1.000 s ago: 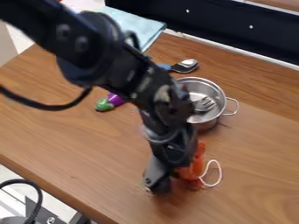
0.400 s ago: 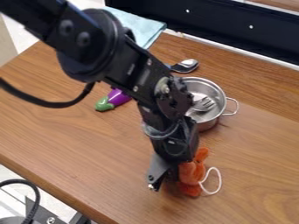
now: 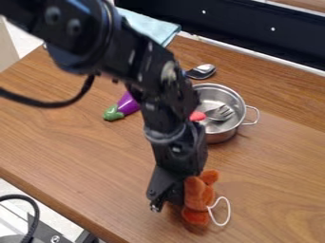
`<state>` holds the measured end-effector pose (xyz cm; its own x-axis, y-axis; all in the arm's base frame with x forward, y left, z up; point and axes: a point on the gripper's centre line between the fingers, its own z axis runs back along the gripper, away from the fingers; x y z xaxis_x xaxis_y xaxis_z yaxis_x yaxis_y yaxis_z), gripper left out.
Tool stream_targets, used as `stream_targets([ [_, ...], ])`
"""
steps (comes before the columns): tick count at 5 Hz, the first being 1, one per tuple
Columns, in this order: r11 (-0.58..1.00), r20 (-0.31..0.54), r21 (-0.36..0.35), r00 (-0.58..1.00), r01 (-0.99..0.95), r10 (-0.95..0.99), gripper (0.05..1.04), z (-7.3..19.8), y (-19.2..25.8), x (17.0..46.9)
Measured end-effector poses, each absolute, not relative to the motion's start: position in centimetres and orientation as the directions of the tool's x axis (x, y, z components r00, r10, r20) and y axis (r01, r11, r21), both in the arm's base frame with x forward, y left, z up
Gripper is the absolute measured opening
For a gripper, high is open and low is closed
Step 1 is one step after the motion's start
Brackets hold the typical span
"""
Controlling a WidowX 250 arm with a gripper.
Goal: Move orange doll to the left
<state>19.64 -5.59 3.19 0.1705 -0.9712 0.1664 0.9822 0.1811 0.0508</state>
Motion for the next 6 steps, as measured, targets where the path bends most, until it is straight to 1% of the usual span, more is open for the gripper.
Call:
stream_targets([
  [2,0.324,0.221,-0.004,0.317,0.946,-0.922,0.35,5.9,-5.2,21.4],
  [3,0.349,0.224,-0.04,0.349,0.936,-0.91,0.349,7.0,-5.1,21.9],
  [4,0.369,0.226,-0.05,0.371,0.928,-0.901,0.35,7.1,-4.6,21.8],
  [5,0.374,0.22,-0.045,0.374,0.926,-0.901,0.35,6.9,-4.4,21.7],
  [6,0.368,0.19,-0.079,0.377,0.926,-0.907,0.35,6.0,-2.8,19.9],
])
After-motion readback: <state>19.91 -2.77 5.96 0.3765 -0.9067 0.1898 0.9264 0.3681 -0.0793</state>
